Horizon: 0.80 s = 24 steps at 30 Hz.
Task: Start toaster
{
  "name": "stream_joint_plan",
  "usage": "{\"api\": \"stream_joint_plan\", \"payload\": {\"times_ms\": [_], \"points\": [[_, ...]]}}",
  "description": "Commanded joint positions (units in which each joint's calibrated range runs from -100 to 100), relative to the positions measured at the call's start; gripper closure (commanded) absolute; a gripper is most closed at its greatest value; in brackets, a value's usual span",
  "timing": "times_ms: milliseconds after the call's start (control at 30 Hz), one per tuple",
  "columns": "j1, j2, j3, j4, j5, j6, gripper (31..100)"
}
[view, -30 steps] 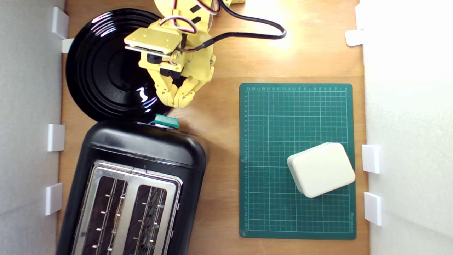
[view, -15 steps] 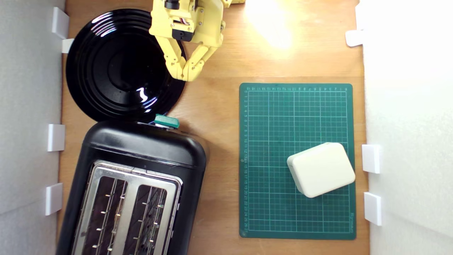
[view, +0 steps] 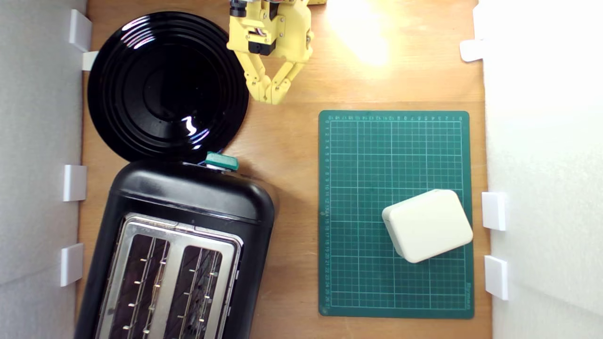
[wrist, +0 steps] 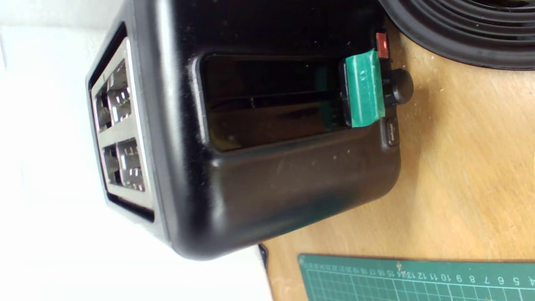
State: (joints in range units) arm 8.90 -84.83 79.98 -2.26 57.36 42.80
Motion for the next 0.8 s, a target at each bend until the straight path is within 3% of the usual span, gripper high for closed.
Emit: {"api": "stream_joint_plan", "payload": {"times_ms": [0,367,767], "points": [[-0.49,-4.68,5.39,-0.55,-3.79,-2.19,98.9],[-4.14,-13.59,19.66,0.48,-3.96,-6.18,98.9],[-9.06,-14.17,19.66,1.61,-3.01,-12.15,98.9]]}}
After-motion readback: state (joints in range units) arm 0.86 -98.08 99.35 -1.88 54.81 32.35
